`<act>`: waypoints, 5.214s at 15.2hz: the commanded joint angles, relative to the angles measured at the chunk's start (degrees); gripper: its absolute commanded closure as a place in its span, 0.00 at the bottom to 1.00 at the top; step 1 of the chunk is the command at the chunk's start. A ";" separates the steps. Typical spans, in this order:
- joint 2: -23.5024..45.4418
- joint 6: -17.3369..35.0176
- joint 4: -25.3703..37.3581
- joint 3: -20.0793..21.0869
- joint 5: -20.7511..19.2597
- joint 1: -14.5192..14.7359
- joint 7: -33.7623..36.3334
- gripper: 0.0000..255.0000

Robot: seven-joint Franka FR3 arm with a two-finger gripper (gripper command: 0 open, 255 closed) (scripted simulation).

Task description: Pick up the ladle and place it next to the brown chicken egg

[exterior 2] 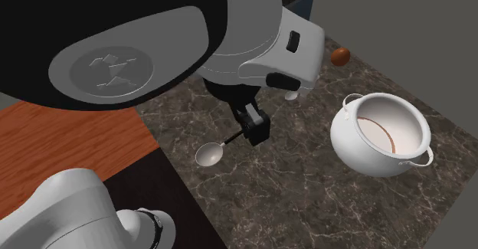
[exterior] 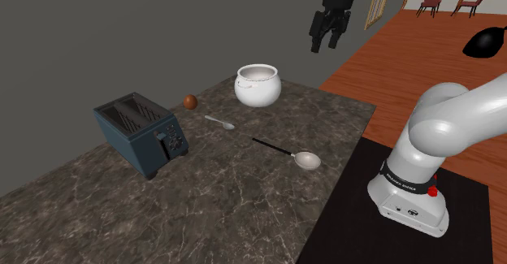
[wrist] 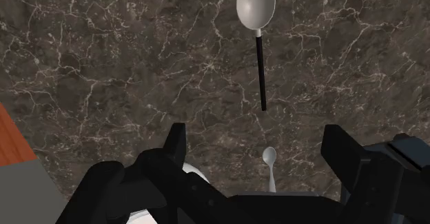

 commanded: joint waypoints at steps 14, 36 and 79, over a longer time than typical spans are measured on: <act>6.25 27.53 -20.53 3.58 3.27 3.88 -1.54 0.00; 47.42 73.99 -24.92 6.42 16.88 13.35 -10.89 0.00; 23.80 48.09 -22.55 6.76 6.35 10.03 -1.84 1.00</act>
